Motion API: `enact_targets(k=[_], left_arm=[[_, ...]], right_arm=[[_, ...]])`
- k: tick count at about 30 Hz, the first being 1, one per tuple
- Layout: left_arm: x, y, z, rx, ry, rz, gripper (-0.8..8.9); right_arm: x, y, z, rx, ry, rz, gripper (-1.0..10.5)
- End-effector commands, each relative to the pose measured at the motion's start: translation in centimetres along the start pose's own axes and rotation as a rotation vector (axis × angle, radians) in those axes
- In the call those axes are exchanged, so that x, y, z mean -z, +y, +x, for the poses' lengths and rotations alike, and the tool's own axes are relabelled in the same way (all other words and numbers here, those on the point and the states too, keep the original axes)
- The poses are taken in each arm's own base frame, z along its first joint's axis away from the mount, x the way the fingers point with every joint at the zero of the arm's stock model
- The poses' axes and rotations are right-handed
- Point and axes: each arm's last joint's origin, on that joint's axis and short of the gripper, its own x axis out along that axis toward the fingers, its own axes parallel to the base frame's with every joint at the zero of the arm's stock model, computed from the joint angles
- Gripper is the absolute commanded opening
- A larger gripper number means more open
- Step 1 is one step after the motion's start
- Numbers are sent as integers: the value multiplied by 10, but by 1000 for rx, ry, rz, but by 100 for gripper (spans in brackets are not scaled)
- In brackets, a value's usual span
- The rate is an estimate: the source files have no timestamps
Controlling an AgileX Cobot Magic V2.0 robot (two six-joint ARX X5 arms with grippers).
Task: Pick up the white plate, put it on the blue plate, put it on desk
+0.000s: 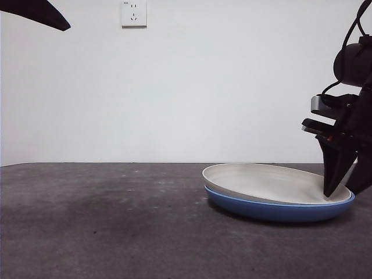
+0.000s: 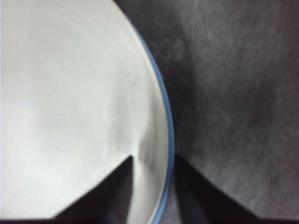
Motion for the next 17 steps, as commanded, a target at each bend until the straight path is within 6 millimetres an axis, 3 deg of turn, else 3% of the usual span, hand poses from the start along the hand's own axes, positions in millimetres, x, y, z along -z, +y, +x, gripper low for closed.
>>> enact_targets(k=[1, 11, 17], left_arm=[[-2, -1, 0, 9, -3, 25, 343], [-2, -1, 0, 9, -3, 25, 343], [-2, -1, 0, 9, -4, 25, 343]], right_arm=[[-5, 0, 1, 4, -9, 4, 24], [-7, -7, -4, 28, -33, 28, 13], [-9, -3, -27, -3, -106, 16, 13]])
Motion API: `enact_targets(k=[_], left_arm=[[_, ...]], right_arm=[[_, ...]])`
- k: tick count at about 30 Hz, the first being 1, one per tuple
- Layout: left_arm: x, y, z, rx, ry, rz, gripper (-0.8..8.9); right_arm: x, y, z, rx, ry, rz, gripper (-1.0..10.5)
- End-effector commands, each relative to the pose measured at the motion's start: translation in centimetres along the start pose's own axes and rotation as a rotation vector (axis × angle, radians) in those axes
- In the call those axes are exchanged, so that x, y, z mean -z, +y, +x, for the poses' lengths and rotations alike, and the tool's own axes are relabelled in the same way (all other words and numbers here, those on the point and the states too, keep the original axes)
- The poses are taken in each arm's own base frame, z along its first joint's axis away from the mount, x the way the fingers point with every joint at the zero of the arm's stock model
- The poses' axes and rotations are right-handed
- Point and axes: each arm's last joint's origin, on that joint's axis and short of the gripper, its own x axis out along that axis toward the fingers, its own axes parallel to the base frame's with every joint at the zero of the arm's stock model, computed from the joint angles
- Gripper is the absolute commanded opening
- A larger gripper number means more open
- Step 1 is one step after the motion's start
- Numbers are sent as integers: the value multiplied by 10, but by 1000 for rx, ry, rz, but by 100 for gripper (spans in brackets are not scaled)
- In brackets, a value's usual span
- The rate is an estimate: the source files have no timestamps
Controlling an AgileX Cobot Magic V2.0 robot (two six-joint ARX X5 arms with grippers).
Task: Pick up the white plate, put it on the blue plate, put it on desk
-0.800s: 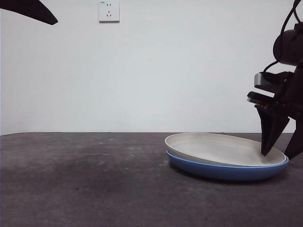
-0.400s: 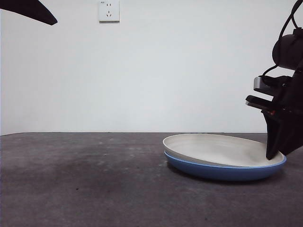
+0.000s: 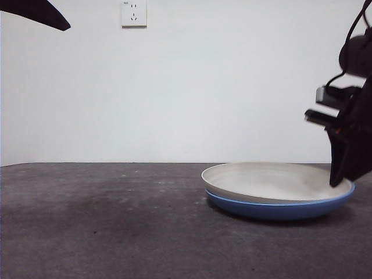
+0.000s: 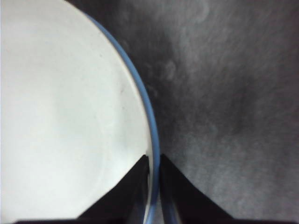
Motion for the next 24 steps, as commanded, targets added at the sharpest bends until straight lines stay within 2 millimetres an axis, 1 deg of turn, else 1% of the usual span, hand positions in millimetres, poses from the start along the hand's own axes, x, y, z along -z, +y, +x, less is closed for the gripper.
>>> enact_targets(k=[1, 6, 9, 11, 14, 18, 21, 24], left_arm=[[-2, -1, 0, 9, -4, 25, 344], [-2, -1, 0, 9, -4, 25, 343], [-2, -1, 0, 9, -4, 26, 343], [-2, -1, 0, 9, -4, 26, 343], [-2, -1, 0, 9, -4, 25, 343], [-2, -1, 0, 9, -4, 25, 343], [-2, -1, 0, 9, -3, 25, 344], [-2, -1, 0, 9, -3, 25, 343]], right_arm=[[-5, 3, -15, -15, -56, -16, 13], [-5, 13, -40, -77, -131, -21, 13], [-5, 18, -50, -116, -162, -24, 13], [-6, 23, -54, -128, -172, -27, 13], [-7, 32, -55, -147, -178, -33, 13], [-10, 53, -52, -197, -210, -57, 13], [-13, 68, -48, -226, -223, -66, 13], [-16, 80, -38, -249, -206, -69, 13]])
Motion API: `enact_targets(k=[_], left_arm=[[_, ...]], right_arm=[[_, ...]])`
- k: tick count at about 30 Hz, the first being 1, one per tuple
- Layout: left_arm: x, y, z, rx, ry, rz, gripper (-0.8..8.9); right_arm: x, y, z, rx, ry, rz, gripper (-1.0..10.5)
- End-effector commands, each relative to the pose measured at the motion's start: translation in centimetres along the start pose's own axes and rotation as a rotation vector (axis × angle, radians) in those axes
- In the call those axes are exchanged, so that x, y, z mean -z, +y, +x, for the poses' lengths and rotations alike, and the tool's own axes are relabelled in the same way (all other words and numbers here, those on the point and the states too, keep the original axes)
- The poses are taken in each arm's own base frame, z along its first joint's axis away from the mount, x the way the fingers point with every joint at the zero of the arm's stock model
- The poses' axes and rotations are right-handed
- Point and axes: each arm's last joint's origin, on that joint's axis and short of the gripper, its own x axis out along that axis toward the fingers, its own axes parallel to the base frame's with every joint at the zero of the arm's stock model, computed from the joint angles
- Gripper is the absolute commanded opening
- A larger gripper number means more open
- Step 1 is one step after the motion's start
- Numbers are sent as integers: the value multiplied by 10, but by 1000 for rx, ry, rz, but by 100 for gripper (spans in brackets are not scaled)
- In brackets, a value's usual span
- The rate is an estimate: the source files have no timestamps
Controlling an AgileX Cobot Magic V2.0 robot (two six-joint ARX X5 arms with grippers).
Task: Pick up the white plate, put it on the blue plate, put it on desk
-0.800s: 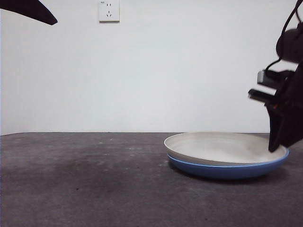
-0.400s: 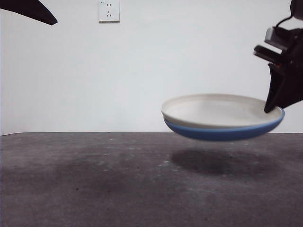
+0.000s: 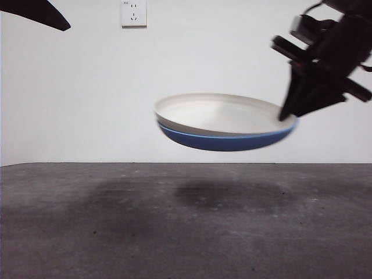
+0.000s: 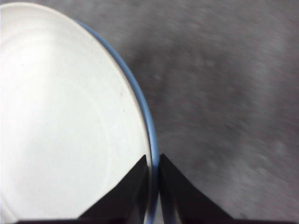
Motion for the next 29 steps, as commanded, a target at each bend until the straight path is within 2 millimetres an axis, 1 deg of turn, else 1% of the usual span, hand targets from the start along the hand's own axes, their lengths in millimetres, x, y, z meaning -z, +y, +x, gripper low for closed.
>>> enact_targets(k=[1, 8, 18, 22, 29], left_arm=[[-2, -1, 0, 9, -3, 17, 343], [-2, -1, 0, 9, -3, 17, 343], [-2, -1, 0, 9, -3, 17, 343], [-2, -1, 0, 9, -1, 16, 343], [-2, -1, 0, 9, 4, 14, 343]], right_arm=[[-5, 7, 15, -22, 12, 43, 13], [-3, 16, 53, -10, 80, 44, 12], [16, 12, 100, 9, 182, 72, 13], [22, 10, 111, 28, 207, 73, 12], [23, 9, 111, 34, 212, 73, 14]])
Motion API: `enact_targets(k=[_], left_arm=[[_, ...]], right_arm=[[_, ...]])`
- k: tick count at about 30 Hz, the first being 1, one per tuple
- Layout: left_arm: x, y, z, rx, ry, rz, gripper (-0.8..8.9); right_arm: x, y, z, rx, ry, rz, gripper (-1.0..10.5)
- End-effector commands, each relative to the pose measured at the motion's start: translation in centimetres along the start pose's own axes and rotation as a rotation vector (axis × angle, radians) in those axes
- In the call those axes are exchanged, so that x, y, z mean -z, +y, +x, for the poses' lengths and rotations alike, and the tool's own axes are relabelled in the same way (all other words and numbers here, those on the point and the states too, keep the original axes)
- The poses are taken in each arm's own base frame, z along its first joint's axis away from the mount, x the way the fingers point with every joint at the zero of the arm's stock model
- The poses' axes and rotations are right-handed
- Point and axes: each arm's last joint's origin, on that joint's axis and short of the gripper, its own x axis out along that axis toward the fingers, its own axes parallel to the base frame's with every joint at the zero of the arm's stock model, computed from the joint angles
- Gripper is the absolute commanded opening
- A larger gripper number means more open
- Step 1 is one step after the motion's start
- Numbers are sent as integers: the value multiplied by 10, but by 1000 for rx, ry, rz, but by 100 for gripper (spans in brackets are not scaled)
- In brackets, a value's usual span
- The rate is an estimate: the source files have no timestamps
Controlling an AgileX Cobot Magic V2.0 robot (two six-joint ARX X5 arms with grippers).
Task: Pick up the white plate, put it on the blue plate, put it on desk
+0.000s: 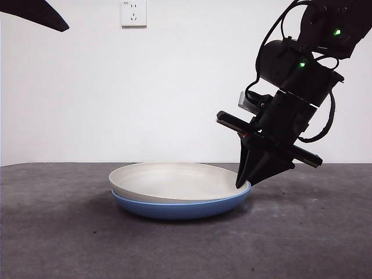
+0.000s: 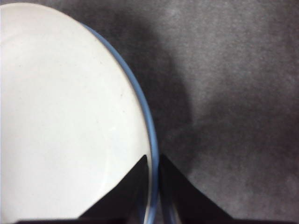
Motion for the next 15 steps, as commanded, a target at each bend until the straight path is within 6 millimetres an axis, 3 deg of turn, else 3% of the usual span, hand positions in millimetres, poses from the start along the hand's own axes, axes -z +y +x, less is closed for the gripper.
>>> enact_targets(k=[1, 6, 11, 15], left_arm=[[-2, -1, 0, 9, -4, 18, 343], [-2, -1, 0, 9, -4, 18, 343], [-2, -1, 0, 9, -4, 18, 343], [-2, -1, 0, 9, -4, 18, 343]], right_arm=[[-4, 4, 3, -3, -7, -1, 27], [-3, 4, 3, 1, 4, 3, 237], [-4, 7, -5, -3, -10, -6, 243], [-7, 13, -24, 6, -59, -34, 243]])
